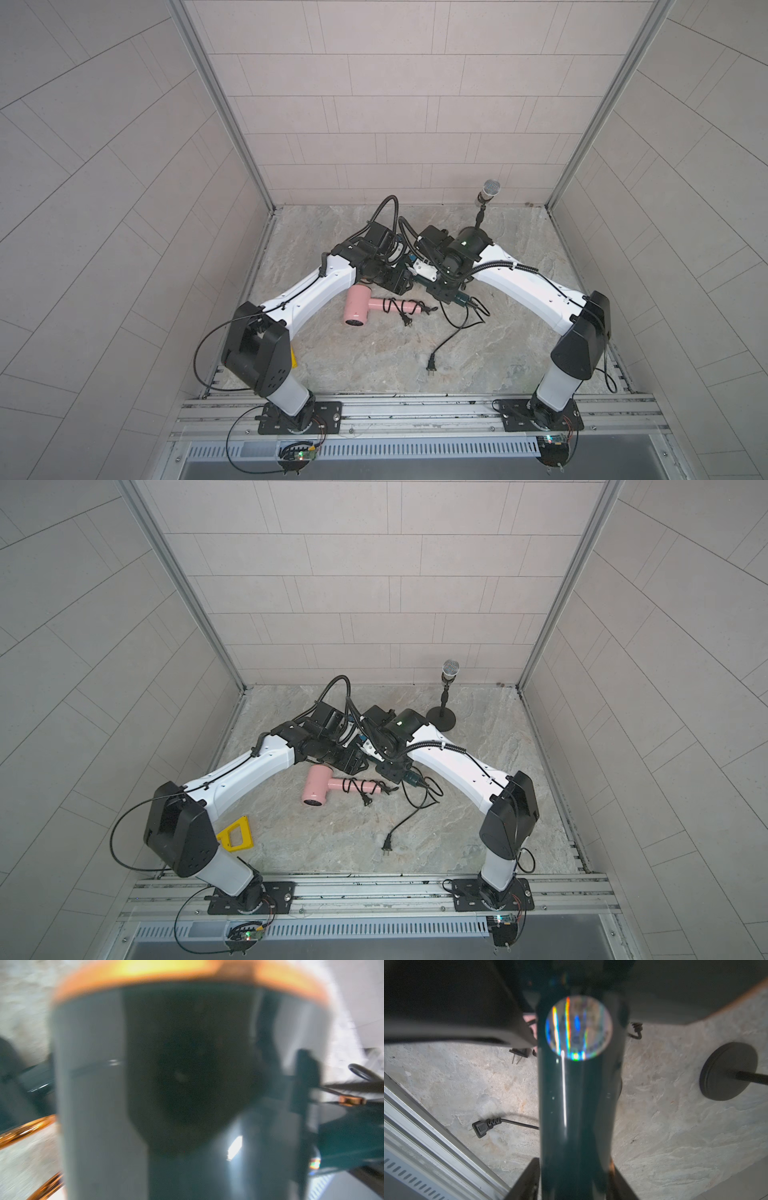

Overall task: Wrap the cord around the hair dryer
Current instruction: Pick up the hair dryer from the center of the board, then adjust the power cord.

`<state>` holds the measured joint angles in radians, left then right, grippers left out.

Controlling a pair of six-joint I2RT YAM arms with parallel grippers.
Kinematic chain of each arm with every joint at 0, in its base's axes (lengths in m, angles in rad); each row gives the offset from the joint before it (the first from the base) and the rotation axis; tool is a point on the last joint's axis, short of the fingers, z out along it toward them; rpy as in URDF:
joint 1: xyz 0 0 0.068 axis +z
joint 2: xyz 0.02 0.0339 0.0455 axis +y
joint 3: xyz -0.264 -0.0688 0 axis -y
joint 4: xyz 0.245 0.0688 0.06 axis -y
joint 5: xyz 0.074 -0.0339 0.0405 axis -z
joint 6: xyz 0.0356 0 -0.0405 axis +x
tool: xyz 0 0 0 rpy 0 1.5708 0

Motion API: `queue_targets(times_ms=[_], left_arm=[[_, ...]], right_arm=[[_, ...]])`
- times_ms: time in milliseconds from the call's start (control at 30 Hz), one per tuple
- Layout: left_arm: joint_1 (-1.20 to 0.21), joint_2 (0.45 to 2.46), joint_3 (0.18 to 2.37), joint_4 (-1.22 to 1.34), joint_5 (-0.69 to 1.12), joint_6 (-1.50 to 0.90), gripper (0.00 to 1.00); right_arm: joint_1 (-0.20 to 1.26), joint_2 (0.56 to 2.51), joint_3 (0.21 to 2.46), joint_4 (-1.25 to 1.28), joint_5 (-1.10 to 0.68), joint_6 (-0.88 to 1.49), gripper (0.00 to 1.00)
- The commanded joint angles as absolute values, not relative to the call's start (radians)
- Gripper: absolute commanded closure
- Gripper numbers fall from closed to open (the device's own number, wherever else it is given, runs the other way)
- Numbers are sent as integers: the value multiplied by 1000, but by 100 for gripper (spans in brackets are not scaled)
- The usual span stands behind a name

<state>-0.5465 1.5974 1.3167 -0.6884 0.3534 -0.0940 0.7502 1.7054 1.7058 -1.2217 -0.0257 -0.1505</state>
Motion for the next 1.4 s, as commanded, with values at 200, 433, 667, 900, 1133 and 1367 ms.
queue_targets(times_ms=[200, 433, 667, 900, 1133, 1367], left_arm=[[-382, 1543, 1408, -750, 257, -208, 100], [-312, 1493, 1420, -657, 324, -324, 100], [-301, 1490, 1443, -620, 368, -382, 100], [-301, 1486, 1429, -589, 397, -427, 100], [-300, 1485, 1426, -580, 393, -448, 100], [-302, 1486, 1422, -566, 400, -469, 100]], right_arm=[[556, 1390, 1588, -1054, -99, 91, 16], [416, 1225, 1247, -1059, -73, 303, 23], [416, 1103, 883, -746, -209, 455, 49], [418, 1033, 587, -177, -294, 584, 51], [446, 1111, 524, -86, -298, 658, 50], [496, 1241, 543, -24, -250, 643, 52]])
